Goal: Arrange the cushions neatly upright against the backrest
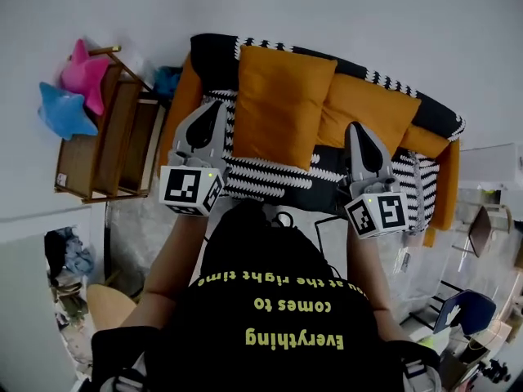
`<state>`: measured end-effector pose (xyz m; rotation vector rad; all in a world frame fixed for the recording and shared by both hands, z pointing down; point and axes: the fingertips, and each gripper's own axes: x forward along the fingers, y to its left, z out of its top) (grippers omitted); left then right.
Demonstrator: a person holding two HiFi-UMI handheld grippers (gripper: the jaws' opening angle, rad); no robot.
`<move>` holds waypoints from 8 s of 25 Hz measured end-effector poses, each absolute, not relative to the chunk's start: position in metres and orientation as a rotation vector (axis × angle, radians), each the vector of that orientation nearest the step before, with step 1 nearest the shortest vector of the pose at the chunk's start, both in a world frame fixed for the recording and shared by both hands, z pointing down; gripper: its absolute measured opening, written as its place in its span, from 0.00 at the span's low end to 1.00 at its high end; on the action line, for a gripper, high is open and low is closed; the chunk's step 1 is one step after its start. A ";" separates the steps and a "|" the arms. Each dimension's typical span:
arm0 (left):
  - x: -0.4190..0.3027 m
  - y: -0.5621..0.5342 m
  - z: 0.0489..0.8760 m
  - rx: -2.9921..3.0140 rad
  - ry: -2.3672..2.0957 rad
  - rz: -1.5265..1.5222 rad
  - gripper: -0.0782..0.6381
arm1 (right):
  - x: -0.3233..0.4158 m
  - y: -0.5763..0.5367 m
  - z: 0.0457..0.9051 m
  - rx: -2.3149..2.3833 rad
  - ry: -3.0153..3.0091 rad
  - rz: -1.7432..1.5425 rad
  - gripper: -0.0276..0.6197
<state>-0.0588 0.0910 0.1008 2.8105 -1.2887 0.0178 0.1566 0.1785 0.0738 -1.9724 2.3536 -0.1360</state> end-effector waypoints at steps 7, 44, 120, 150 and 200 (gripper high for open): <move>-0.048 0.016 0.102 2.839 -1.201 0.033 0.11 | 0.155 0.113 0.075 -2.027 2.295 -0.160 0.06; -0.004 0.013 0.153 2.515 -1.538 0.128 0.11 | 0.227 0.025 0.129 -1.686 2.607 -0.368 0.06; 0.025 0.087 0.713 1.582 -0.884 0.645 0.13 | 0.129 -0.214 0.525 -1.382 4.008 0.152 0.17; 0.052 0.080 0.704 1.528 -0.879 0.414 0.32 | 0.123 -0.201 0.498 -1.512 3.834 0.172 0.09; -0.107 -0.210 0.631 2.455 -1.102 1.002 0.53 | 0.251 -0.083 0.582 -2.434 2.350 -0.966 0.20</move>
